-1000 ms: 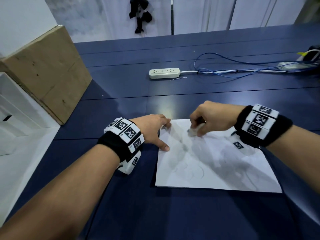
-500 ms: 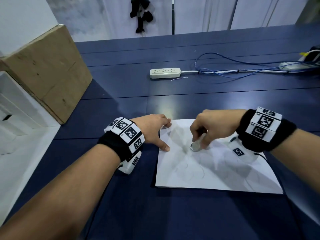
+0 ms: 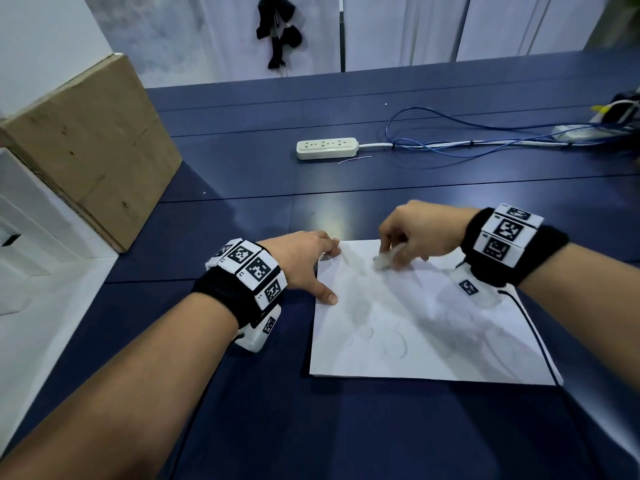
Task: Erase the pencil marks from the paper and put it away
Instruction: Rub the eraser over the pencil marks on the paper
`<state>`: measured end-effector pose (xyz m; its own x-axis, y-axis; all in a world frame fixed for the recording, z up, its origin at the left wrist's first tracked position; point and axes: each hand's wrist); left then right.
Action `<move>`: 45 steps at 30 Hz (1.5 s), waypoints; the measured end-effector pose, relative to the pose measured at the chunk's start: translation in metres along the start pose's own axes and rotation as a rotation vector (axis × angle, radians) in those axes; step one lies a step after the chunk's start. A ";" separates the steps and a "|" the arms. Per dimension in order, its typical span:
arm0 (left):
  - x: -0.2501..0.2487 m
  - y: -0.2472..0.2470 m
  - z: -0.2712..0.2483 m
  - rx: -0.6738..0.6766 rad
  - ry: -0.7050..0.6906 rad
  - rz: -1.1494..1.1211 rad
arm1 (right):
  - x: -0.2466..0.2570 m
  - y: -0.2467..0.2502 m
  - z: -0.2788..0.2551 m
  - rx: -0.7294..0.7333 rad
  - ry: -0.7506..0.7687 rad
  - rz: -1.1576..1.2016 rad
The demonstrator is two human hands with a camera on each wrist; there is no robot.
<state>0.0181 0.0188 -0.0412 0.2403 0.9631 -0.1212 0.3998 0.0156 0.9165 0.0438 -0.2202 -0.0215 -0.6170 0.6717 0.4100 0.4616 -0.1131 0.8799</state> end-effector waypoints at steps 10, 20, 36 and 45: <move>-0.001 0.001 -0.001 0.006 0.005 0.008 | 0.014 -0.008 -0.011 0.120 0.045 0.061; -0.002 0.002 -0.002 0.006 0.011 0.012 | 0.009 -0.009 -0.016 0.088 0.029 0.102; -0.002 0.001 0.001 -0.005 0.011 0.027 | 0.004 -0.006 -0.020 0.112 0.023 0.073; -0.001 0.000 0.002 -0.004 0.013 0.022 | 0.011 -0.010 -0.019 0.088 0.037 0.049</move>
<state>0.0193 0.0174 -0.0418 0.2374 0.9667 -0.0956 0.3909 -0.0050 0.9204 0.0201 -0.2257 -0.0210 -0.6150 0.6389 0.4622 0.5451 -0.0790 0.8346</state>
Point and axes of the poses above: each hand's wrist, its own z-axis towards the middle knuckle, its own y-axis out of the back of the hand, x = y × z, and after that the axes turned 13 degrees about y, right-handed
